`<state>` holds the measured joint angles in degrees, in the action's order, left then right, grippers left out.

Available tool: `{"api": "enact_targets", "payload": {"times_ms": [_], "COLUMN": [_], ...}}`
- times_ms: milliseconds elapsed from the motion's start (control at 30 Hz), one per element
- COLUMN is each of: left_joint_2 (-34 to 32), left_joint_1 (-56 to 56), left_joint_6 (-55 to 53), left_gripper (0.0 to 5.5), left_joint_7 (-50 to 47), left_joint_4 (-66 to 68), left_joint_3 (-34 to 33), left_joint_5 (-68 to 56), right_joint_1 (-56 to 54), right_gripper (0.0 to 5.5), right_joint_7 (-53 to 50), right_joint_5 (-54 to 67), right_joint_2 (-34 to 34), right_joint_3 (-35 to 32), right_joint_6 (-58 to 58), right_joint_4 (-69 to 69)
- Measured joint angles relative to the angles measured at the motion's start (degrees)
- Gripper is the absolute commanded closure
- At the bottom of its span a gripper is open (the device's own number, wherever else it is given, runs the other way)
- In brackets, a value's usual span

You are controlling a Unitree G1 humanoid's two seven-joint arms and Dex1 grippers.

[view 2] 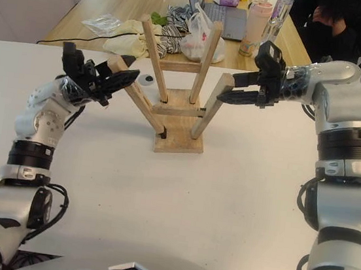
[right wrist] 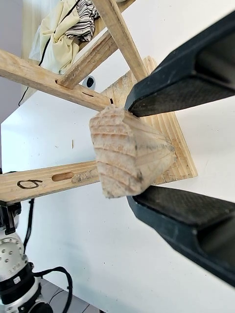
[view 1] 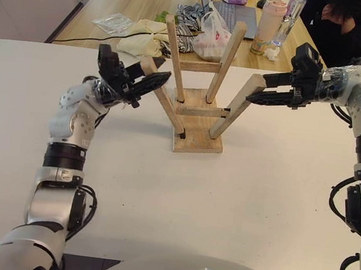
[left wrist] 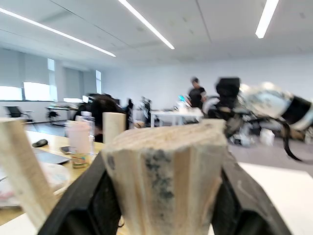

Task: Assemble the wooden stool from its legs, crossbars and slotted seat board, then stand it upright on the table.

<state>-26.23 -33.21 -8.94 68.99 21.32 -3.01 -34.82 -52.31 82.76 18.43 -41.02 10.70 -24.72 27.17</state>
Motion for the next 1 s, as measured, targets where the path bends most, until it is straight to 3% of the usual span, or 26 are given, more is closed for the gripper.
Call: {"api": "enact_targets", "payload": {"times_ms": [167, 433, 900, 1000], "left_joint_2": [-4.6, -4.8, -7.1, -6.0], "left_joint_1": [-2.3, -1.4, -7.0, -4.1], "left_joint_6": [-3.3, -3.8, -5.2, -4.4], "left_gripper": [3.44, 3.45, 3.48, 2.81], "left_joint_7": [2.6, 1.6, 0.5, -3.7], "left_joint_4": [-2.9, -6.5, -3.6, -2.5], "left_joint_3": [4.6, 6.4, 15.6, 17.5], "left_joint_5": [3.3, 4.7, 9.4, 12.8], "right_joint_1": [1.6, 2.6, 6.3, 7.7], "right_gripper": [3.38, 3.38, 3.39, 2.71], "right_joint_7": [-0.3, -0.5, -5.0, -8.6], "right_joint_5": [-0.1, -0.4, -1.4, -0.4], "right_joint_2": [0.1, 0.1, -0.2, 2.4], "right_joint_3": [-0.8, -1.1, -1.7, -1.5], "right_joint_6": [-0.7, -0.5, -4.6, -7.6], "right_joint_4": [-2.1, -3.9, -11.2, -14.2]}}
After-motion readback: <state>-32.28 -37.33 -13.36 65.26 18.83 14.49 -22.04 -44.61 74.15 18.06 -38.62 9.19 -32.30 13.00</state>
